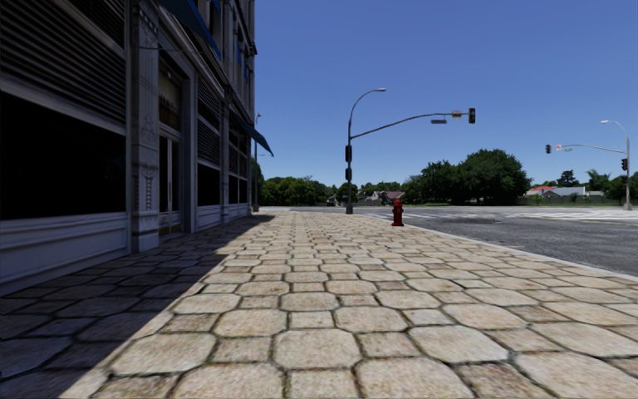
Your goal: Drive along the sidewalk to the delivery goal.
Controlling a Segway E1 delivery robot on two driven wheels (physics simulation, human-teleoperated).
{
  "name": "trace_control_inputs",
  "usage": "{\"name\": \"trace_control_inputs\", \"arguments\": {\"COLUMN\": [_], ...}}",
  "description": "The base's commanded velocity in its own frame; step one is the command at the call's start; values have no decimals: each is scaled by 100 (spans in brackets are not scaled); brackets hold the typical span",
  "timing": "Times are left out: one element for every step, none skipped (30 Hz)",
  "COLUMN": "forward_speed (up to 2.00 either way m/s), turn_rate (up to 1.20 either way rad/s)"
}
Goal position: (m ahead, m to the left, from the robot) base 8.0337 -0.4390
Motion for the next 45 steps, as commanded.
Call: {"name": "trace_control_inputs", "arguments": {"forward_speed": [200, 200, 200, 200, 200, 200, 200, 200, 200, 200, 200, 200, 200, 200, 200, 200, 200, 200, 200, 200, 200, 200, 200, 200, 200, 200, 200, 200, 200, 200, 200, 200, 200, 200, 200, 200, 200, 200, 200, 200, 200, 200, 200, 200, 200], "turn_rate": [0, 0, 0, 0, 0, 0, 0, 0, 0, 0, 0, 0, 0, 0, 0, 0, 0, 0, 0, 0, 0, 0, 0, 0, 0, 0, 0, 0, 0, 0, 0, 0, 0, 0, 0, 0, 0, 0, 0, -13, -19, -21, -21, -21, -23]}}
